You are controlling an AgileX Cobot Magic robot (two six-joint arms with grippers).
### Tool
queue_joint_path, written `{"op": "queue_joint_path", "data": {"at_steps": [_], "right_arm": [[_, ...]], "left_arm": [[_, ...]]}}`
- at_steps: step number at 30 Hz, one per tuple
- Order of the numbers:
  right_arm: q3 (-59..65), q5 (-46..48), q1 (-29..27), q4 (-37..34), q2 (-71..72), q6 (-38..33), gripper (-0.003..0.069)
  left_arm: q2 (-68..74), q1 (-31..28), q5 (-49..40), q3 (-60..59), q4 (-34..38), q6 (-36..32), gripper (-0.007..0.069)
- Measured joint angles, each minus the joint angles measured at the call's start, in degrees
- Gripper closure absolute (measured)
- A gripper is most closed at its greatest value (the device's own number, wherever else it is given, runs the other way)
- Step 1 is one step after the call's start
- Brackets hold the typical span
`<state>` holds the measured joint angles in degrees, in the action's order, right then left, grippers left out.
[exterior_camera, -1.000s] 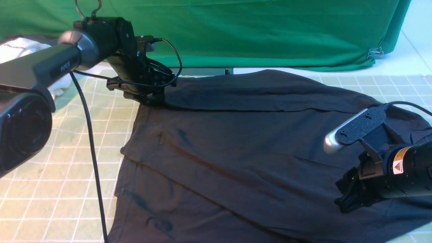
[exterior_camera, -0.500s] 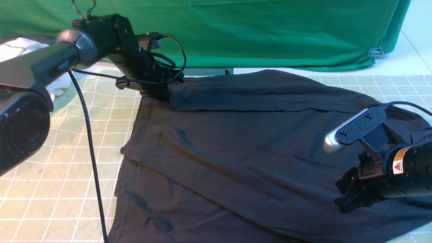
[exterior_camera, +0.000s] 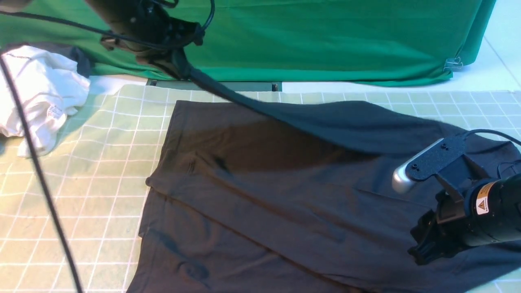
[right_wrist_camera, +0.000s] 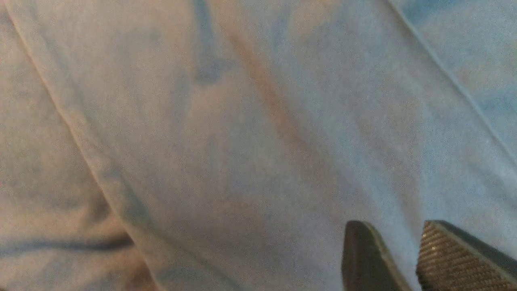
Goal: Fold a long-sleeved shirt over a green coffee tablecloth.
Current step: 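Fold the left side of the dark shirt inward over its body with the left gripper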
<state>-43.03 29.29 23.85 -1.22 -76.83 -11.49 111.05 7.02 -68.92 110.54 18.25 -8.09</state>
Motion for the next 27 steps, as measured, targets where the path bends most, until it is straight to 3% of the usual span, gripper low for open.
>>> {"op": "queue_joint_path", "data": {"at_steps": [5, 12, 19, 24, 27], "right_arm": [[-1.13, 1.45, 0.0, 0.05, 0.11, 0.0, 0.0419], [-1.12, 0.77, 0.0, 0.17, 0.22, 0.0, 0.0417], [-1.12, -0.23, 0.0, 0.21, 0.29, 0.0, 0.0417], [-1.12, -0.23, 0.0, 0.21, 0.29, 0.0, 0.0417], [-1.12, -0.23, 0.0, 0.21, 0.29, 0.0, 0.0417]], "left_arm": [[-7.81, 0.0, 3.26, -16.71, -0.01, -0.54, 0.0642], [-14.59, 0.0, 25.35, -42.25, 0.31, -0.94, 0.0641], [-13.41, 0.0, 31.26, -48.48, 1.18, -0.94, 0.063], [-13.23, 0.0, 33.07, -48.62, 1.13, -1.0, 0.0536], [-13.23, 0.0, 32.16, -48.62, 1.13, -1.06, 0.0422]]}}
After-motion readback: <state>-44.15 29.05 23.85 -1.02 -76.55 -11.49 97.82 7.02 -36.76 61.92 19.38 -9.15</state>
